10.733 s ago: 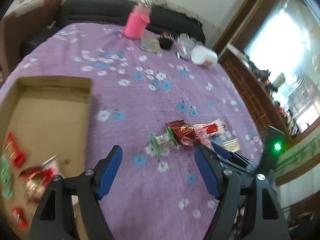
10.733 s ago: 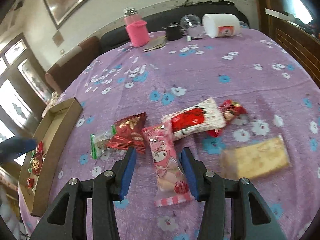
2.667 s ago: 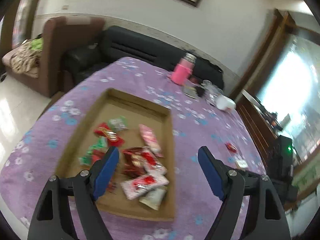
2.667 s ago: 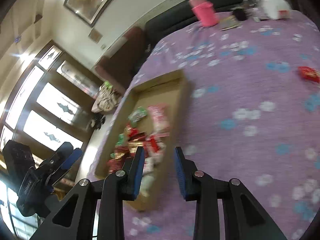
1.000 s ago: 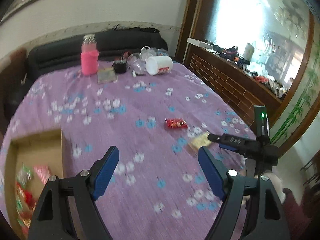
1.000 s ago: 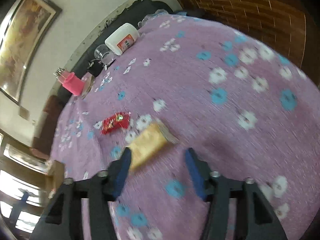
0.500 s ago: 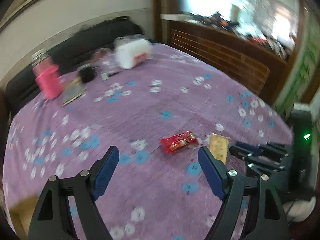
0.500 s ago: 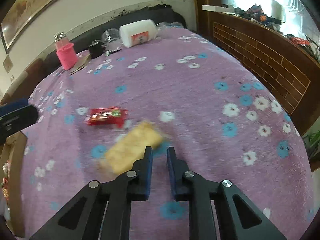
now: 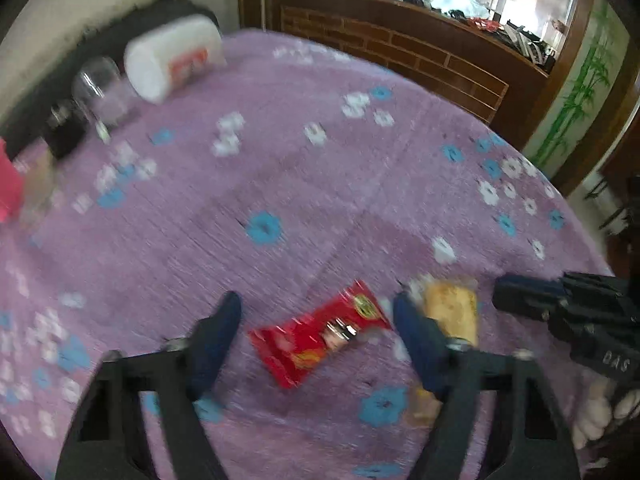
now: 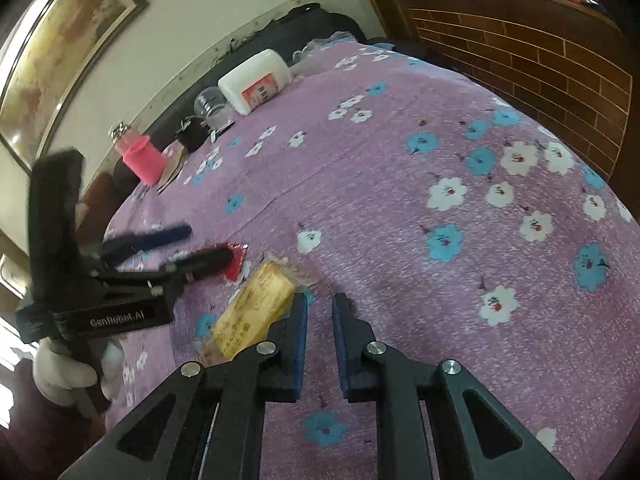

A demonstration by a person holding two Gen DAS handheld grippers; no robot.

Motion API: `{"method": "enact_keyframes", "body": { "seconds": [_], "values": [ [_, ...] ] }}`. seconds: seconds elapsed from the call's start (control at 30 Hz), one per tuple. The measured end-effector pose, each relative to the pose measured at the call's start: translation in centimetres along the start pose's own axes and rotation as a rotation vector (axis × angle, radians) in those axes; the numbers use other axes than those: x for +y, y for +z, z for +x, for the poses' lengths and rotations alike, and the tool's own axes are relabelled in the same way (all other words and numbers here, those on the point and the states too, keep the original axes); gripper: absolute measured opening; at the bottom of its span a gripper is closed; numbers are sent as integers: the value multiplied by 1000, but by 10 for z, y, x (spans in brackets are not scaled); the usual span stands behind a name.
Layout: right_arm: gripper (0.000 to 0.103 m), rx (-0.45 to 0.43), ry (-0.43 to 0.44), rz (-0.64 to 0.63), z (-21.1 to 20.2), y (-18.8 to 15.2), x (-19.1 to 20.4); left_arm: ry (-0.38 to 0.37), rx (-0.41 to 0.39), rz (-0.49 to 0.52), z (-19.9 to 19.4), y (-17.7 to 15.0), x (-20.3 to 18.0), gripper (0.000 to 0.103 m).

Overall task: Organize snacks
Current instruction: 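Grasp the red candy wrapper with the left gripper while the right grasps the yellow cake bar, then carry both snacks over the box and open both grippers to release them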

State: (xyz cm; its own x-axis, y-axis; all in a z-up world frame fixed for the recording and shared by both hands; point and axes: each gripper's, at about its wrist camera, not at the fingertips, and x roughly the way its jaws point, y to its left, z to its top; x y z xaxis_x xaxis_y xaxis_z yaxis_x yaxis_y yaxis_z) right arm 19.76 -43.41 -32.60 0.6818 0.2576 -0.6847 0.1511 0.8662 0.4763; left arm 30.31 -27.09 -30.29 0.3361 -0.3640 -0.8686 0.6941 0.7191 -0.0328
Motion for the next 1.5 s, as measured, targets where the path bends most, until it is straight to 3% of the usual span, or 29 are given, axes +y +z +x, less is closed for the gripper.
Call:
{"method": "enact_keyframes", "body": {
  "seconds": [0.13,0.2,0.27,0.3,0.33,0.37,0.53,0.67,0.93,1.1,1.17,1.2,1.23,1.33,1.4,1.5],
  "values": [
    [15,-6,33,-6,-2,0,4,-6,2,16,-8,-10,-11,55],
    [23,0,61,-12,0,0,8,4,2,24,-11,-17,-17,55],
    [43,1,82,-16,0,-1,11,30,-4,22,-12,-20,-22,54],
    [46,-2,97,-14,0,-2,11,43,-11,13,-12,-20,-25,50],
    [48,-5,110,-10,0,-1,11,49,-16,2,-12,-20,-27,25],
    [48,-9,115,-7,0,-1,11,69,-20,-12,-14,-21,-28,20],
    [48,-13,138,23,0,0,3,49,-60,-142,-42,-42,-21,19],
    [48,-8,139,-34,0,-4,17,30,-111,-236,-78,-70,-11,19],
    [49,57,-117,-142,19,-13,69,45,-272,-365,-169,-136,-5,19],
    [63,100,-284,-148,45,-1,90,11,-350,-470,-200,-174,5,19],
    [59,117,-371,-195,53,0,100,18,-373,-505,-212,-190,12,19],
    [51,114,-419,-229,55,-2,104,35,-387,-521,-220,-201,16,19],
    [35,113,-418,-239,54,-3,105,44,-394,-529,-226,-208,18,19],
    [35,104,-376,-219,43,-8,96,85,-432,-567,-249,-235,26,19],
    [35,82,-272,-180,27,-13,90,107,-458,-597,-264,-253,33,19],
    [35,38,-182,-174,-3,-20,96,134,-492,-635,-283,-278,44,19]
  ]
}}
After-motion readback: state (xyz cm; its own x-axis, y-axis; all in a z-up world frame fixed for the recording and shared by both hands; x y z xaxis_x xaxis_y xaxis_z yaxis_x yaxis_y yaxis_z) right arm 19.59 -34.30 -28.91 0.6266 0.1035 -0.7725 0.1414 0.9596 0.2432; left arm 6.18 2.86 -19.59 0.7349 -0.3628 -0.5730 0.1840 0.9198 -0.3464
